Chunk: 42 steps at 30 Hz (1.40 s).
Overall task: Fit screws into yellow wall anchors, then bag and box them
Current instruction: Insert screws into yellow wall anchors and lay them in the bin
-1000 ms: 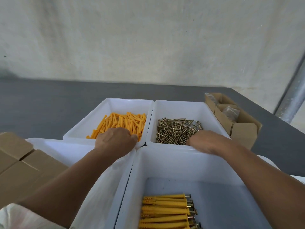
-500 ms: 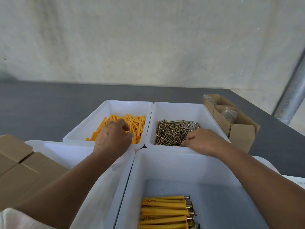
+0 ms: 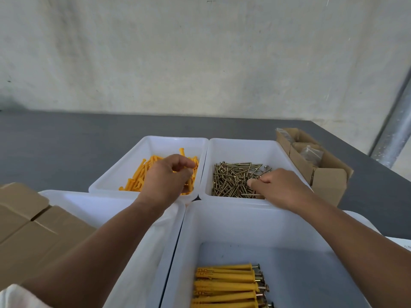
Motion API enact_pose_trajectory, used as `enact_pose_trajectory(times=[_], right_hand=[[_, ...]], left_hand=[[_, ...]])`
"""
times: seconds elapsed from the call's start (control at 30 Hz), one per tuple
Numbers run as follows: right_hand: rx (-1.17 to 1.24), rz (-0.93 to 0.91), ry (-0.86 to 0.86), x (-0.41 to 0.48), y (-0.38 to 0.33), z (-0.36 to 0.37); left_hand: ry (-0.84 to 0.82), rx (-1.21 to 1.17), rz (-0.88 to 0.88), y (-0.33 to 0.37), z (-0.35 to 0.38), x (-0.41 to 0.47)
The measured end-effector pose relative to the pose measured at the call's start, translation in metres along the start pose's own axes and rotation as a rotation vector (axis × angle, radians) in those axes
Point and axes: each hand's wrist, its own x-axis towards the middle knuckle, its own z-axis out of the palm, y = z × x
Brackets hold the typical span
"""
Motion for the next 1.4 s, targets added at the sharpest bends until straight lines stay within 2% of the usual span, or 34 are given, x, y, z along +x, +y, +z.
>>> enact_pose_trajectory(times=[0.13,0.27,0.5,0.93,1.13,1.27,1.4], right_hand=[[0.094,0.024,0.087,-0.007,-0.011,-0.006],[0.194,0.011,0.119,-0.014,-0.032,-0.01],[0.2,0.001,0.026,-0.034,-0.051,-0.009],[0.172,-0.011,0.017,-0.04,-0.056,0.0],[0.23,-0.093,-0.153,-0.044,-0.055,-0.013],[0.052,-0.238,-0.262,-0.049,-0.057,-0.023],[-0.018,-0.212,-0.381,-0.054,-0.058,-0.024]], left_hand=[[-0.189,-0.101,-0.04,0.007,0.009,-0.01],[-0.323,-0.09,-0.028,0.012,0.013,-0.018],[-0.432,-0.036,0.009,0.017,0.011,-0.022],[-0.548,0.043,0.064,0.019,0.009,-0.025],[-0.519,0.044,0.029,0.018,0.011,-0.022],[-0.511,0.04,0.025,0.015,0.011,-0.021],[-0.498,0.045,0.037,0.015,0.012,-0.022]])
